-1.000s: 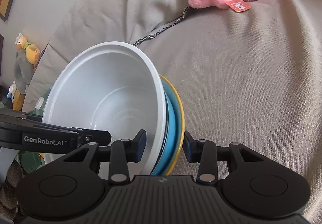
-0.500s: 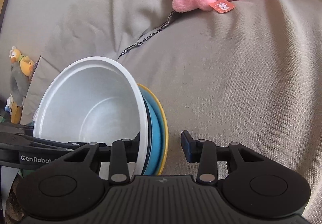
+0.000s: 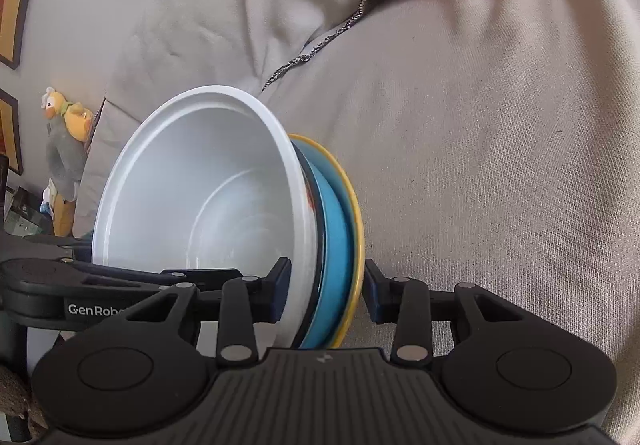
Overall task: Organize plates and bowls
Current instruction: 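Grip the nested bowl stack's rims with both grippers and lift it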
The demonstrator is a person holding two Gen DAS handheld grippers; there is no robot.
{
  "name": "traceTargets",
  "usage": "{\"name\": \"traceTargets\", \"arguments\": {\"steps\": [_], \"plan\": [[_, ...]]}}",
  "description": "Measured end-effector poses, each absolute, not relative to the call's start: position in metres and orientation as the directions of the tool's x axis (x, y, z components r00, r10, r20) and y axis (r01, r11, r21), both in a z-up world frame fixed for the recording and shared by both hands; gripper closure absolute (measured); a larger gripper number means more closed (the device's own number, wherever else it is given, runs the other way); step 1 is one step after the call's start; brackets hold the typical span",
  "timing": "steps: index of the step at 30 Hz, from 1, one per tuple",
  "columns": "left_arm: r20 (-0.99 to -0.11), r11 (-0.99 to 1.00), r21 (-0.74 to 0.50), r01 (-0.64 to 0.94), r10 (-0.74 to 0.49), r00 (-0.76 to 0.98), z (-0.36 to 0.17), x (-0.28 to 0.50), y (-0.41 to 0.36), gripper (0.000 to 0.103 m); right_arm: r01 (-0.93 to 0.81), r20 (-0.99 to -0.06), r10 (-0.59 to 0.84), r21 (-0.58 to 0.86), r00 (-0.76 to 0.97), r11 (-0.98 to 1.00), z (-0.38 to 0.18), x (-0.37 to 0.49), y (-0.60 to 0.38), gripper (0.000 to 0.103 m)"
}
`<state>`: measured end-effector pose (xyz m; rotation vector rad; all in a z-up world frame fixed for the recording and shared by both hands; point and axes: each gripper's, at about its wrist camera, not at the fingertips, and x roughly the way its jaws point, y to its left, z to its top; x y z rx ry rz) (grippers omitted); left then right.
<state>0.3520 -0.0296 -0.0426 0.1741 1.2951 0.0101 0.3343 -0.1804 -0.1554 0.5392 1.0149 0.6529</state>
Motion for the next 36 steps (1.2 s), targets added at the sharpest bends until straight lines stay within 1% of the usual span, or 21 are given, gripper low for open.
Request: {"name": "traceTargets", "arguments": {"steps": [8,10,13,18,26,36], "plan": [[-0.963,0.987,0.145,0.066,0.126,0.237,-0.042,0.357,-0.030,0.042,-0.255,-0.597,0.710,0.670,0.374,0.697,-0.153,0.335,-0.177,0.066],[-0.961,0.985,0.157,0.067,0.137,0.239,-0.040,0.357,-0.032,0.046,-0.250,-0.596,0.712,0.674,0.372,0.695,-0.154,0.336,-0.178,0.066],[-0.957,0.983,0.170,0.075,0.146,0.253,-0.036,0.356,-0.035,0.048,-0.224,-0.588,0.723,0.698,0.363,0.680,-0.157,0.339,-0.183,0.065],[-0.952,0.981,0.184,0.063,0.161,0.261,-0.040,0.356,-0.037,0.044,-0.238,-0.594,0.716,0.684,0.367,0.690,-0.156,0.338,-0.180,0.064],[-0.945,0.976,0.202,0.081,0.172,0.277,-0.038,0.353,-0.041,0.044,-0.228,-0.587,0.723,0.697,0.363,0.680,-0.157,0.339,-0.182,0.064],[-0.956,0.981,0.170,0.094,0.141,0.258,-0.038,0.355,-0.036,0.044,-0.234,-0.570,0.758,0.727,0.317,0.645,-0.162,0.342,-0.182,0.060]]}}
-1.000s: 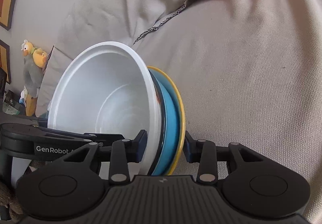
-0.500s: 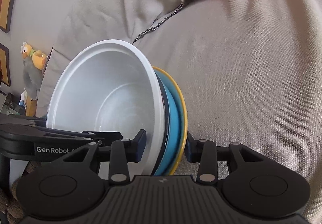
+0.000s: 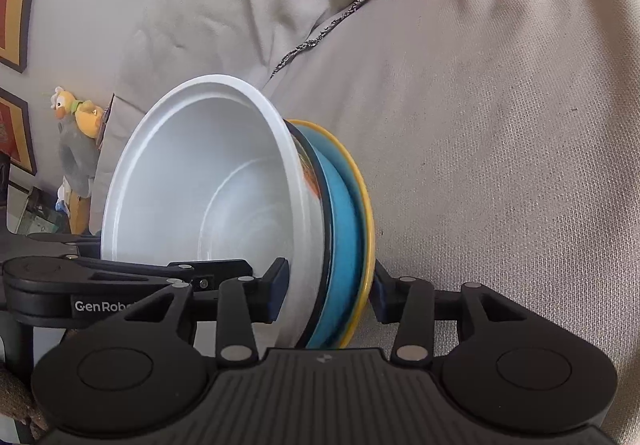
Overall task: Organize plates and bowls
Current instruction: 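Grip the nested bowl stack's rims with both grippers and lift it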
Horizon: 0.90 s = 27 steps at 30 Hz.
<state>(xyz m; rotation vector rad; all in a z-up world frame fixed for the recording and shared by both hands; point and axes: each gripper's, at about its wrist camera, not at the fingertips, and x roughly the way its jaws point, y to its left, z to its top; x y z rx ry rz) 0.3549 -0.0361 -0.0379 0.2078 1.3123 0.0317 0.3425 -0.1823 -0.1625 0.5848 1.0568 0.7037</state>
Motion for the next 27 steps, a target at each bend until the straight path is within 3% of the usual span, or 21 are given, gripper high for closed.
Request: {"name": "traceTargets", "arguments": {"steps": [8,16,27], "plan": [[-0.959,0.989,0.119,0.088,0.091,0.270,-0.040,0.355,-0.028,0.045,-0.225,-0.610,0.712,0.683,0.347,0.695,-0.152,0.336,-0.172,0.061],[-0.958,0.993,0.067,0.101,0.036,0.284,-0.035,0.353,-0.020,0.052,-0.235,-0.668,0.654,0.613,0.355,0.754,-0.140,0.328,-0.164,0.057],[-0.961,0.996,-0.013,0.088,-0.037,0.276,-0.030,0.340,-0.004,0.051,-0.229,-0.714,0.601,0.557,0.360,0.799,-0.130,0.317,-0.163,0.056]]}}
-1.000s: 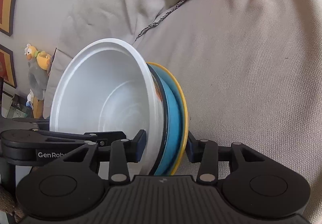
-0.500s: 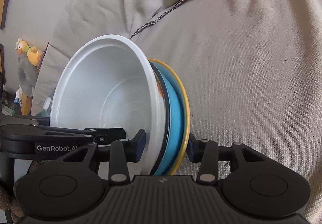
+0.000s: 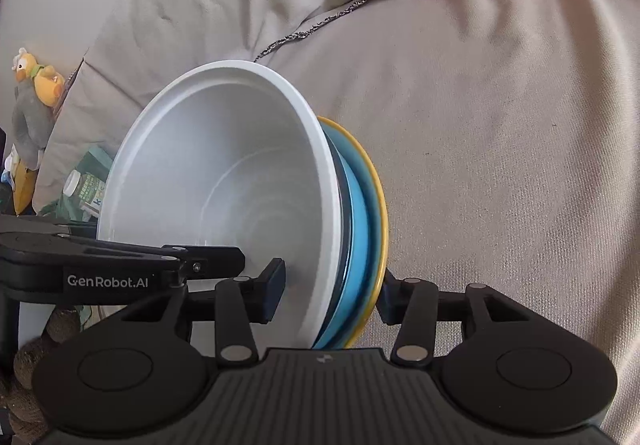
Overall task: Organize plates and bowls
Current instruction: 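Grip the nested bowl stack's rims with both grippers and lift it, then carry the nested bowls with both grippers over the floral plate stack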
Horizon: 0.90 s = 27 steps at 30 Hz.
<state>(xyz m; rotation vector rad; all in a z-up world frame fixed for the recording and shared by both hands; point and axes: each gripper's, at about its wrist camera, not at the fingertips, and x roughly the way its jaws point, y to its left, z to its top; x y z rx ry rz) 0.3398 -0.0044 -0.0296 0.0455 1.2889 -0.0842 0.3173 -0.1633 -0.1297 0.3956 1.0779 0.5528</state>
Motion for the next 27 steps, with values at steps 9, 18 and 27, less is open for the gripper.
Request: {"name": "traceTargets", "arguments": {"steps": [9,18,27], "plan": [[-0.936,0.996,-0.009,0.085,-0.039,0.351,0.020,0.325,0.018,0.051,-0.256,-0.698,0.603,0.547,0.385,0.797,-0.089,0.306,-0.145,0.056],[-0.882,1.000,0.003,-0.005,0.005,0.471,0.089,0.277,0.104,0.051,-0.422,-0.664,0.637,0.485,0.393,0.766,-0.010,0.289,-0.063,0.055],[-0.927,0.987,-0.040,-0.154,0.021,0.375,0.028,0.260,0.205,0.053,-0.519,-0.747,0.620,0.441,0.240,0.732,-0.036,0.301,0.057,0.056]]}}
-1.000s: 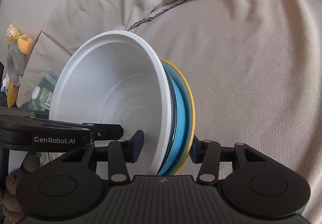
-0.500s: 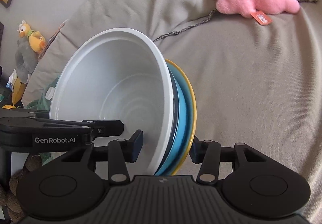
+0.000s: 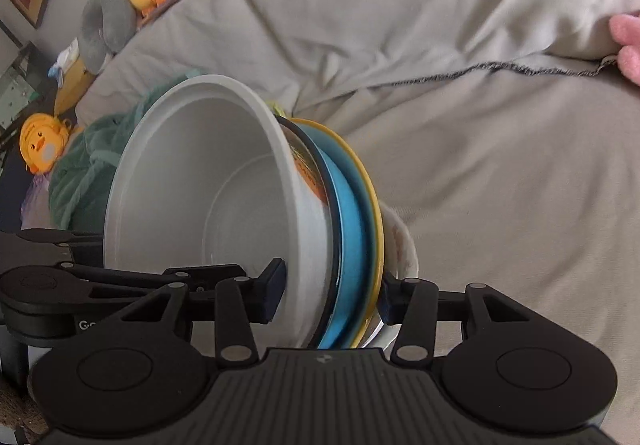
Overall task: Organize plates and bowls
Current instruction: 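Carry the nested bowls with both grippers over the floral plate stack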
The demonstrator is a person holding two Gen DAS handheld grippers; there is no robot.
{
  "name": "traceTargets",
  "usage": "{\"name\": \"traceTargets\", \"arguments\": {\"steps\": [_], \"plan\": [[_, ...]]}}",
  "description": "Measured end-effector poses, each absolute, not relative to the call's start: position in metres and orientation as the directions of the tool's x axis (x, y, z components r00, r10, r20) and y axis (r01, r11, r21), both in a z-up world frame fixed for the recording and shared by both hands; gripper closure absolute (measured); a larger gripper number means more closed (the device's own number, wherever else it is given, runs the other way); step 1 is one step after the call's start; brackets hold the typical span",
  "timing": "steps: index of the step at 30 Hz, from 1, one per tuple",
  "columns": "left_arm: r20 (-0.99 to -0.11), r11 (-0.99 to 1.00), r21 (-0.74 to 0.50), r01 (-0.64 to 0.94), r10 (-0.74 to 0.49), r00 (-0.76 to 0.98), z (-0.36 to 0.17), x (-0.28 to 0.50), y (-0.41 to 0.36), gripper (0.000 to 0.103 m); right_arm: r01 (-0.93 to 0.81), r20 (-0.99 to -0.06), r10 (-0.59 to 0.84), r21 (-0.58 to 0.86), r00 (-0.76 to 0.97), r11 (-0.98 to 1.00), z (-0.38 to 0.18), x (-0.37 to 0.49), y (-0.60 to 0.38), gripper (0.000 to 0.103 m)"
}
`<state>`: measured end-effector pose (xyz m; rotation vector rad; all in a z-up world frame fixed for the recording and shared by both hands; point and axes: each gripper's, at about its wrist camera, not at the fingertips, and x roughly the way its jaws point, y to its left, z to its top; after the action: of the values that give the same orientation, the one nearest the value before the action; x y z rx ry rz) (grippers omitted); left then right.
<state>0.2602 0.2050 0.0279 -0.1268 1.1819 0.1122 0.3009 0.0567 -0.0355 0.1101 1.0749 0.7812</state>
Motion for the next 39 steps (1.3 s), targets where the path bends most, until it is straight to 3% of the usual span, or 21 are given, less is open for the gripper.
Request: {"name": "traceTargets", "arguments": {"steps": [4,7,17,24,29,35,39], "plan": [[-0.947,0.990,-0.006,-0.139,0.039,0.320,-0.010,0.259,0.213,0.060,-0.517,-0.809,0.555,0.398,0.191,0.758,-0.069,0.302,0.084,0.056],[-0.928,0.995,0.035,-0.098,0.068,0.366,-0.009,0.254,0.211,0.062,-0.540,-0.820,0.531,0.354,0.215,0.764,-0.075,0.298,0.093,0.056],[-0.927,0.992,-0.004,-0.126,0.043,0.373,-0.008,0.255,0.219,0.063,-0.548,-0.839,0.500,0.321,0.213,0.772,-0.076,0.300,0.097,0.055],[-0.926,0.959,-0.162,-0.233,-0.066,0.373,-0.009,0.254,0.252,0.084,-0.504,-0.857,0.473,0.322,0.205,0.802,-0.070,0.301,0.098,0.056],[-0.895,0.904,-0.296,-0.307,-0.151,0.419,-0.015,0.244,0.267,0.084,-0.502,-0.872,0.449,0.305,0.194,0.809,-0.065,0.303,0.100,0.056],[-0.892,0.912,-0.266,-0.312,-0.110,0.438,-0.013,0.244,0.259,0.081,-0.471,-0.873,0.438,0.300,0.216,0.830,-0.066,0.301,0.095,0.065],[-0.875,0.925,-0.257,-0.279,-0.100,0.474,-0.013,0.242,0.253,0.070,-0.465,-0.876,0.427,0.289,0.225,0.837,-0.065,0.299,0.094,0.070]]}}
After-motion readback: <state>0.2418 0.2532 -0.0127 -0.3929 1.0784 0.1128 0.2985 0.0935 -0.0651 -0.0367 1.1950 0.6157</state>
